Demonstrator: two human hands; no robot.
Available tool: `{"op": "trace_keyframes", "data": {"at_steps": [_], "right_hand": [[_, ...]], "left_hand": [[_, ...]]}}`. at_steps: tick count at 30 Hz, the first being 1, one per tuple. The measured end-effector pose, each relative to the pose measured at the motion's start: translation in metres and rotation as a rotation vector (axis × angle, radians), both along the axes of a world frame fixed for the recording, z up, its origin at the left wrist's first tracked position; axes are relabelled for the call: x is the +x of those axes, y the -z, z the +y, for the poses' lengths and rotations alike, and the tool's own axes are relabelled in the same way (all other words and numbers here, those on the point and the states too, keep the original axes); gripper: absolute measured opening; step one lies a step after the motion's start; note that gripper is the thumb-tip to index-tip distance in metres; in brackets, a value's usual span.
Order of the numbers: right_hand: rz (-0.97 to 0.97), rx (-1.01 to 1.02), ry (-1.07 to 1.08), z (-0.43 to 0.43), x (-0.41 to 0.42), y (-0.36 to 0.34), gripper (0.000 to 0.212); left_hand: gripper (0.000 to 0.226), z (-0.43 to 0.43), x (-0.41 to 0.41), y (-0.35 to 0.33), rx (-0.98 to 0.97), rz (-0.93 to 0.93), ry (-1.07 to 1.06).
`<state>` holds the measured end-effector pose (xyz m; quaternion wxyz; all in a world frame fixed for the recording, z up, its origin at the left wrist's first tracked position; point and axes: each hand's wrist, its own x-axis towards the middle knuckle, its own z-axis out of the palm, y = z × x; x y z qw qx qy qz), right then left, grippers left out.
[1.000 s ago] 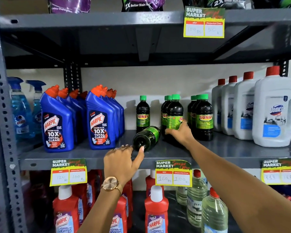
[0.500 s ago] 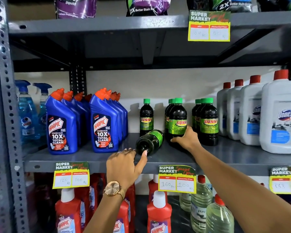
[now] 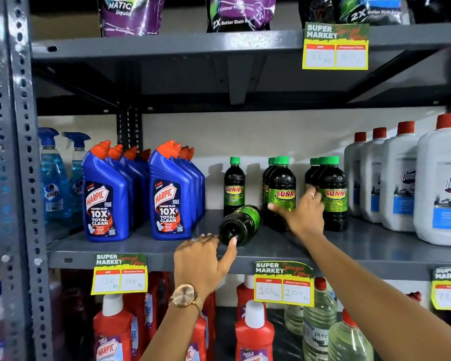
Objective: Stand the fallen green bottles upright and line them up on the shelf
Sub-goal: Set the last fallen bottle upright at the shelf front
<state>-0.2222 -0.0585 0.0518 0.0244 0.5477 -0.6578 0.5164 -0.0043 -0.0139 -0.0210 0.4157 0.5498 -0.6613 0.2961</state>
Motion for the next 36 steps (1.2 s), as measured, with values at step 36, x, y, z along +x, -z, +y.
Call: {"op": "trace_keyframes", "data": {"at_steps": [36], "right_hand": [[-0.017,0.192,-0.263,-0.011,0.087,-0.012,0.075]], "left_hand": [[0.033,0.006,0.000,-0.005,-0.031,-0.006,0.018]]}}
